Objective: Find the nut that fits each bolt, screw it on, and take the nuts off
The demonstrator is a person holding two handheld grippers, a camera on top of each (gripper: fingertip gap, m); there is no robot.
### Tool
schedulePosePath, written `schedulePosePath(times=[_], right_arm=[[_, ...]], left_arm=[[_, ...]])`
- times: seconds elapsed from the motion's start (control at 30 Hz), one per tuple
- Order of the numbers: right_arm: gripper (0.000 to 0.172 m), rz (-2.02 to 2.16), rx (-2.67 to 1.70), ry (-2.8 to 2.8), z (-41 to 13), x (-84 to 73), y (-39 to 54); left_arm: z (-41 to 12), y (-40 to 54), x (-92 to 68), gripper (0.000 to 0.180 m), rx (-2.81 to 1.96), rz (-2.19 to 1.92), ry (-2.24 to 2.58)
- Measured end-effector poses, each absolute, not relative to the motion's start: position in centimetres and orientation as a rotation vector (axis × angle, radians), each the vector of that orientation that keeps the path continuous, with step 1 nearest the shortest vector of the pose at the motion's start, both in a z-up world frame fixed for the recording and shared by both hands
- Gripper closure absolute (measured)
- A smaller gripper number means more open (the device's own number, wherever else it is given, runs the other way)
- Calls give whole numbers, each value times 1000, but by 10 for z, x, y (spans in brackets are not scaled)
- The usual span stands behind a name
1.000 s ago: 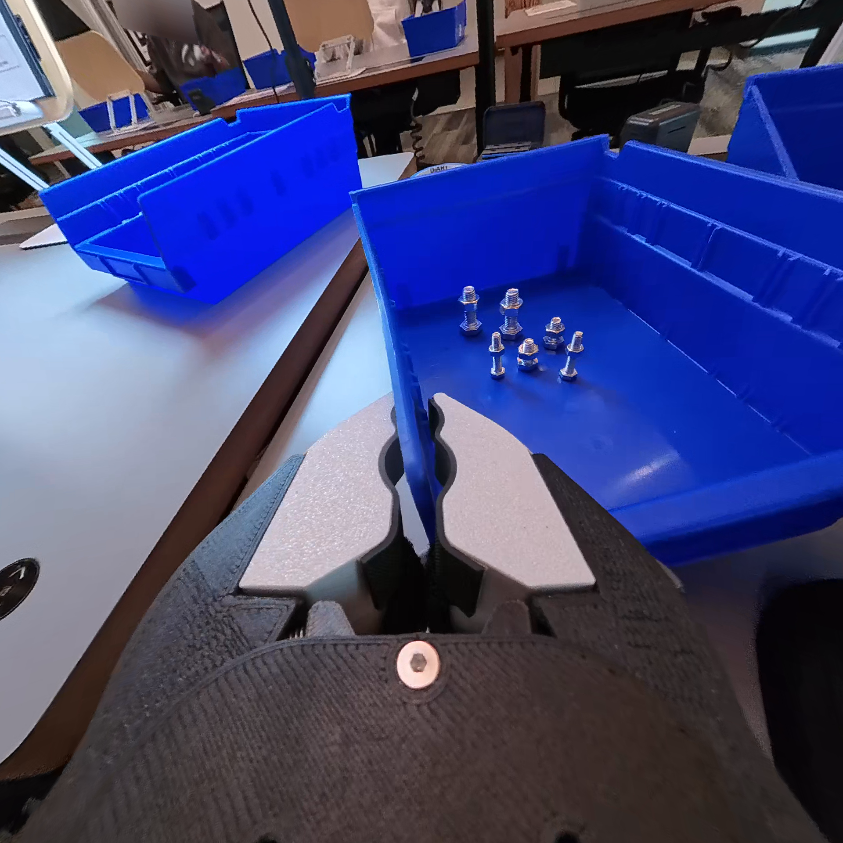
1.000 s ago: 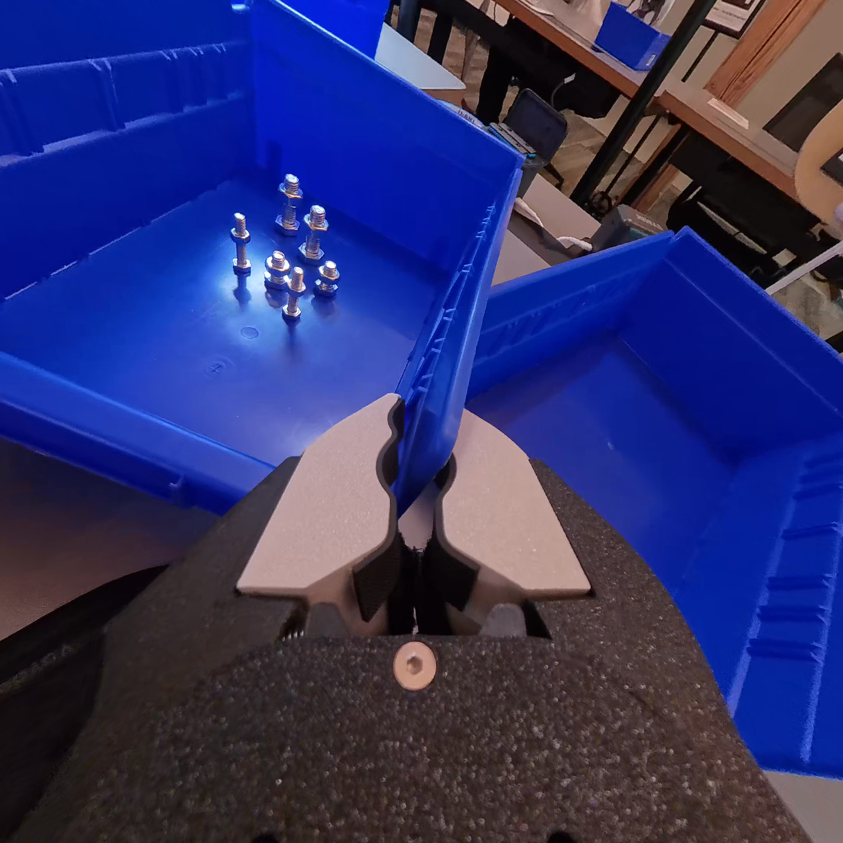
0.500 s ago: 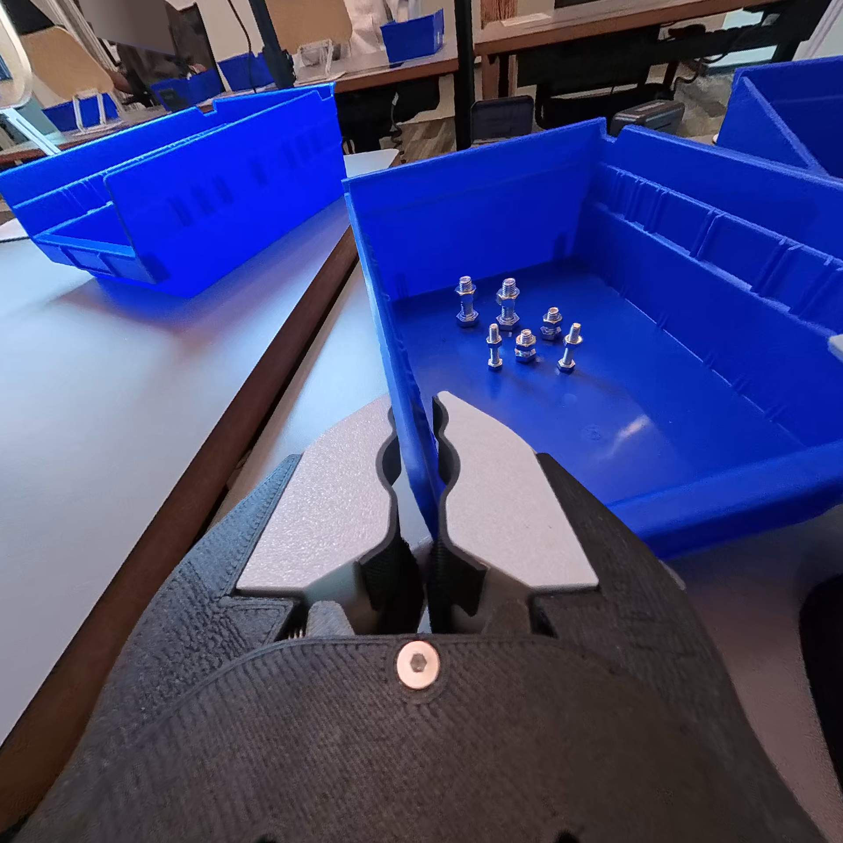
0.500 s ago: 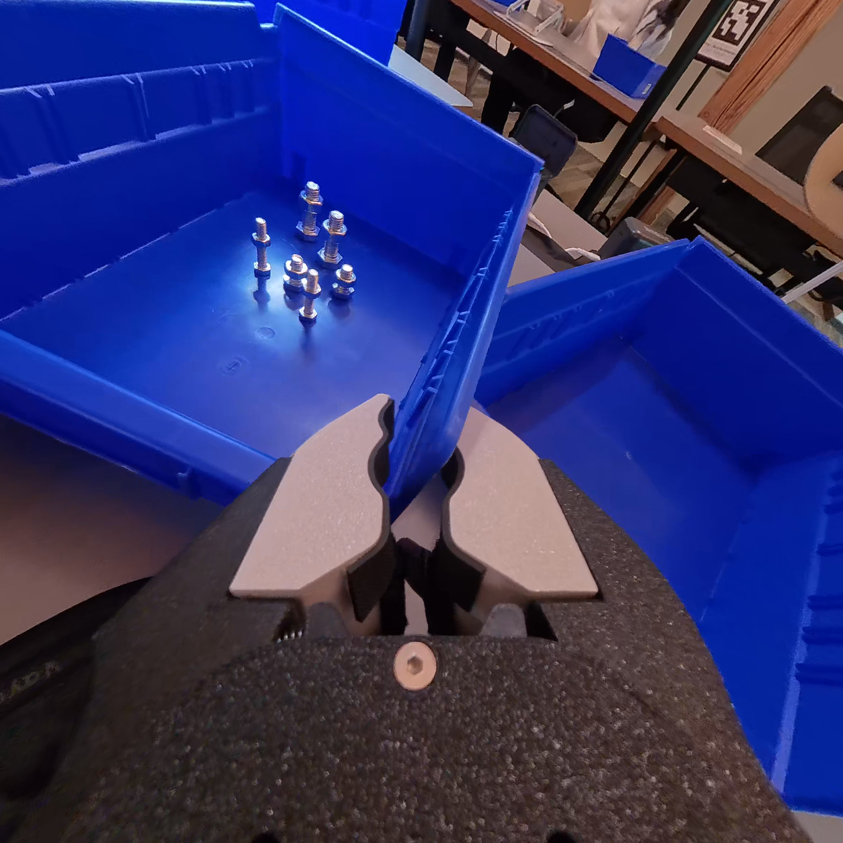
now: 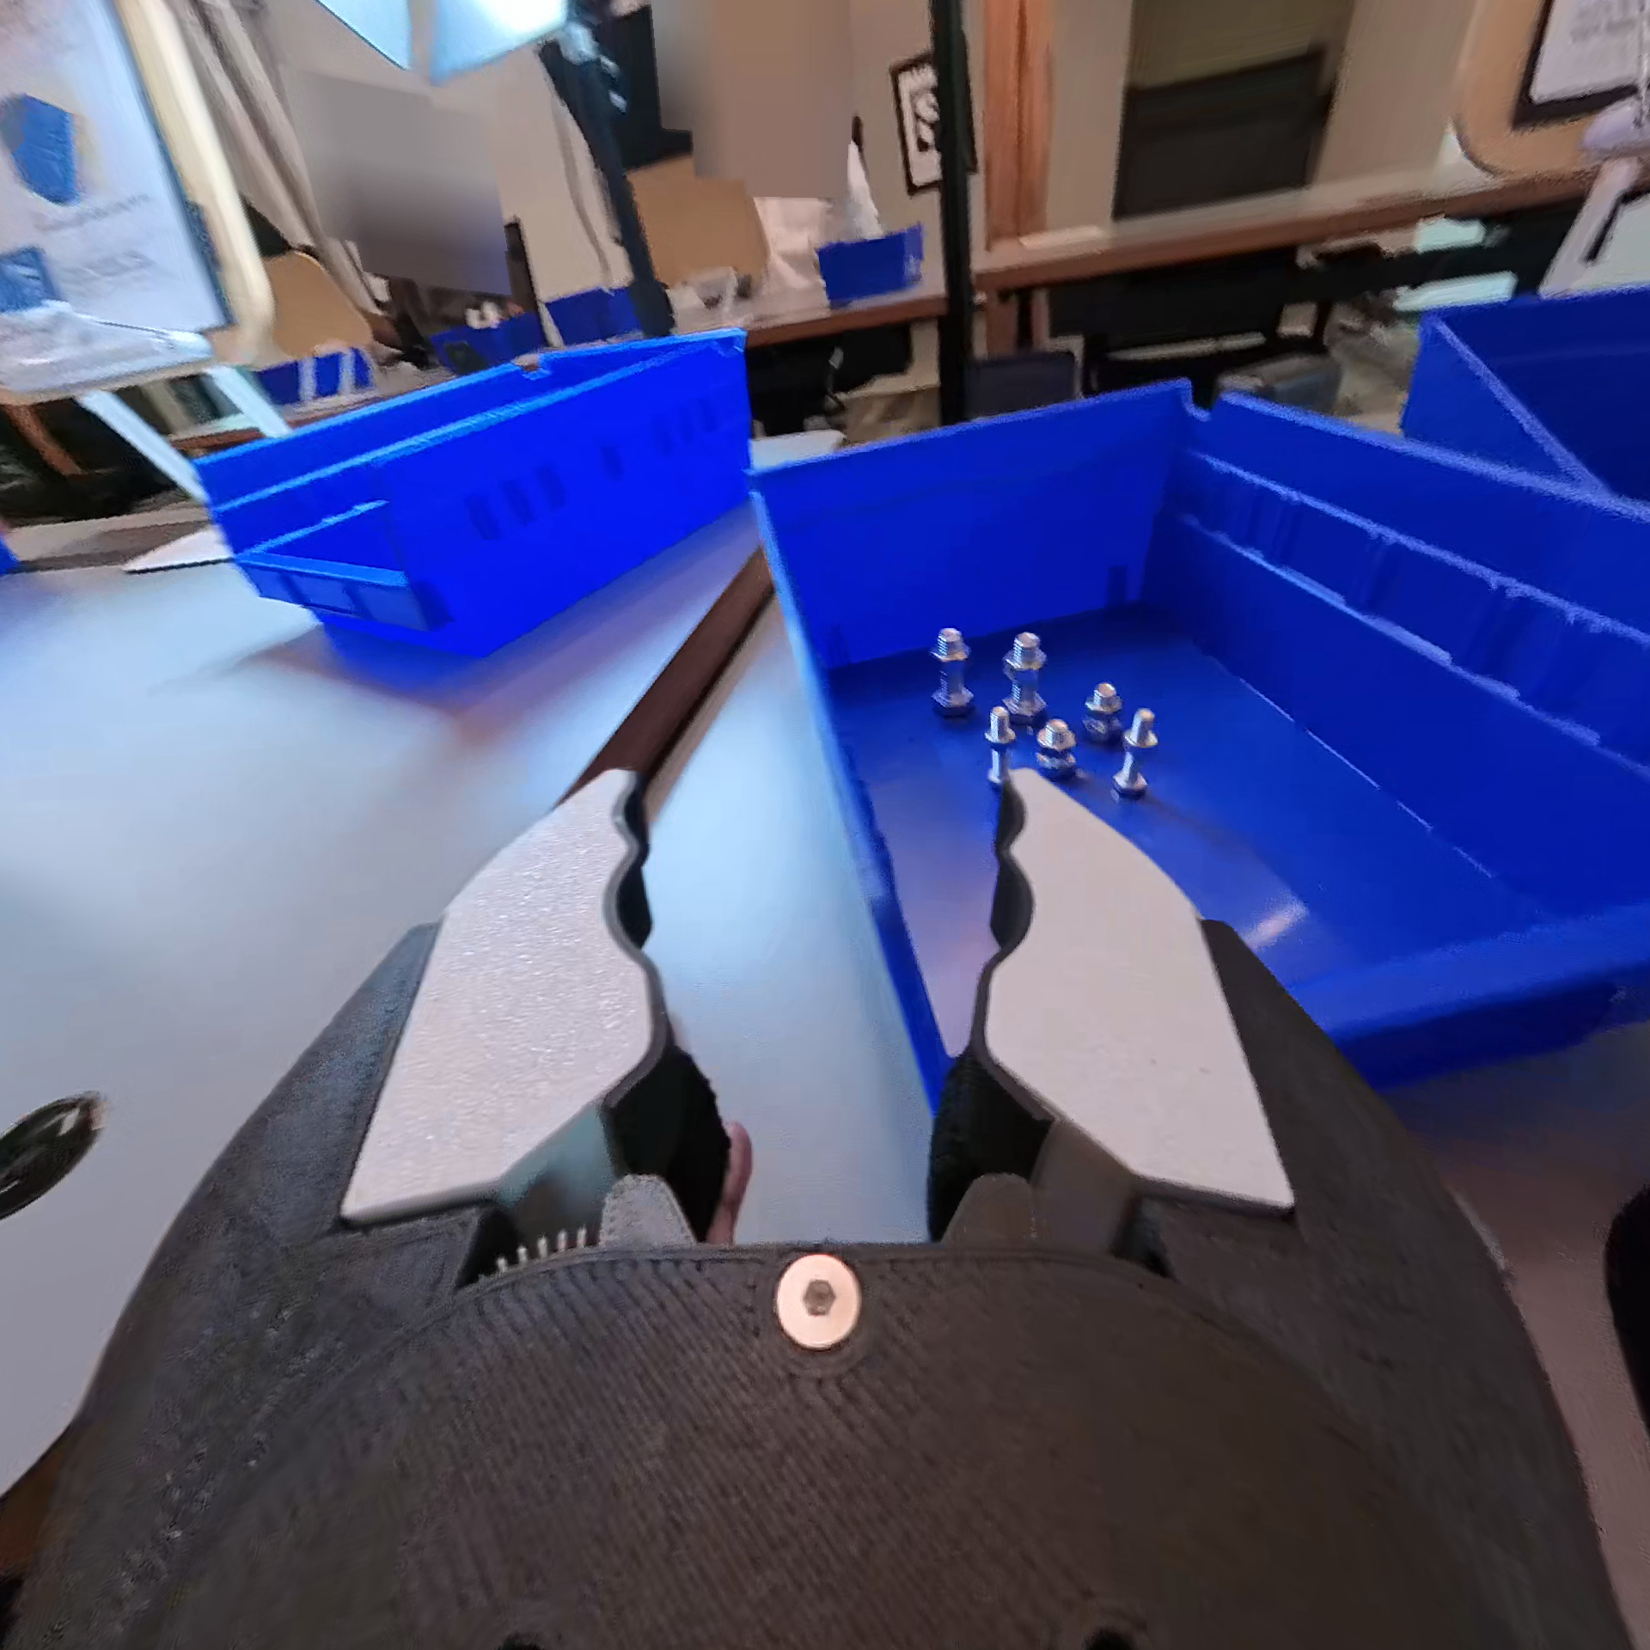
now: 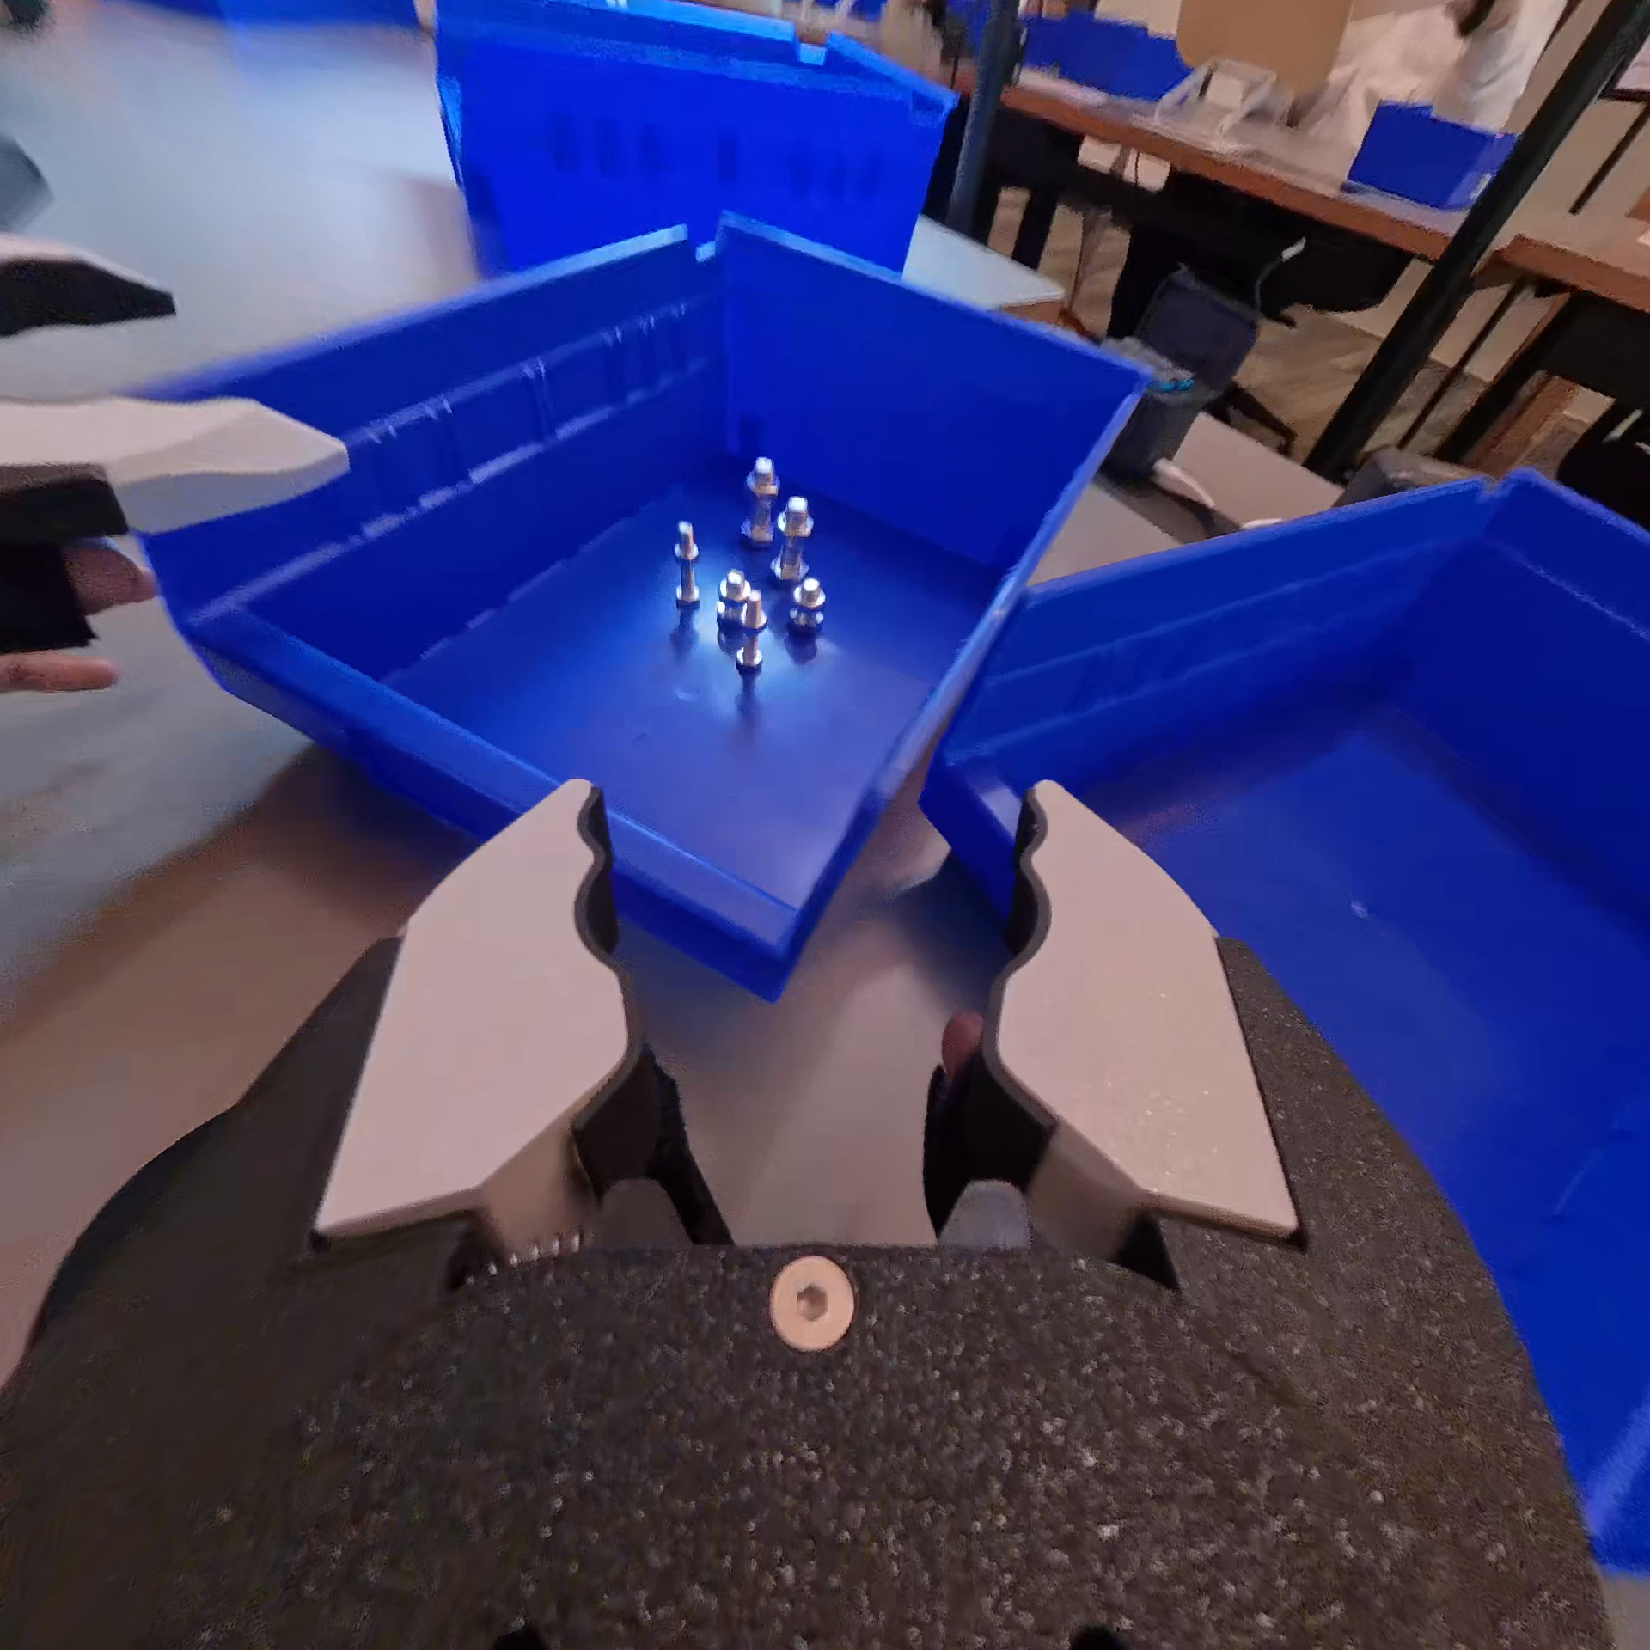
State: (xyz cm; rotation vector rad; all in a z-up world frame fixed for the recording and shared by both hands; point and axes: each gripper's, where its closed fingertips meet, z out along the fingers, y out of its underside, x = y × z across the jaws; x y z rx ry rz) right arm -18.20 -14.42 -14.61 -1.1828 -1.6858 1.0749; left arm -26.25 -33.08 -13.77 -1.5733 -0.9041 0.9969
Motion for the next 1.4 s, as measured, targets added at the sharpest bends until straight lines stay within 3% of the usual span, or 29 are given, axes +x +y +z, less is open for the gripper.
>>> schedulePosePath(times=[0.13,0.23,0.47,0.57,0.8,1.0,1.1,1.17,1.23,1.33,1.4], right_arm=[[81,1057,-1207,-1469,-112,-153,-82],[83,867,-1264,-1310,-107,-136,-13],[118,611,-1468,-1357,-160,-130,62],[157,620,-1477,-1386,-166,-126,66],[163,586,-1523,-1382,-167,-75,91],[163,602,-1527,-1402,-167,-24,101],[133,664,-1517,-1349,-160,-19,106],[125,693,-1553,-1361,-165,-22,107],[126,679,-1577,-1392,-175,-25,108],[160,654,-1566,-1417,-181,-27,108],[161,594,-1536,-1420,-178,-24,113]], left_arm=[[-118,-356,-254,81,-1456,1082,-978],[-102,-352,-242,75,-1382,1041,-988],[-74,-282,-202,75,-1376,928,-838],[-72,-235,-179,76,-1431,836,-728],[-105,-126,-125,84,-1587,525,-553],[-150,-73,-115,99,-1810,412,-534],[-163,-61,-114,107,-1872,371,-555],[-169,-56,-116,117,-1896,370,-559],[-175,-51,-116,124,-1932,347,-571],[-177,-51,-125,162,-1952,399,-601],[-173,-47,-126,166,-1962,475,-570]])
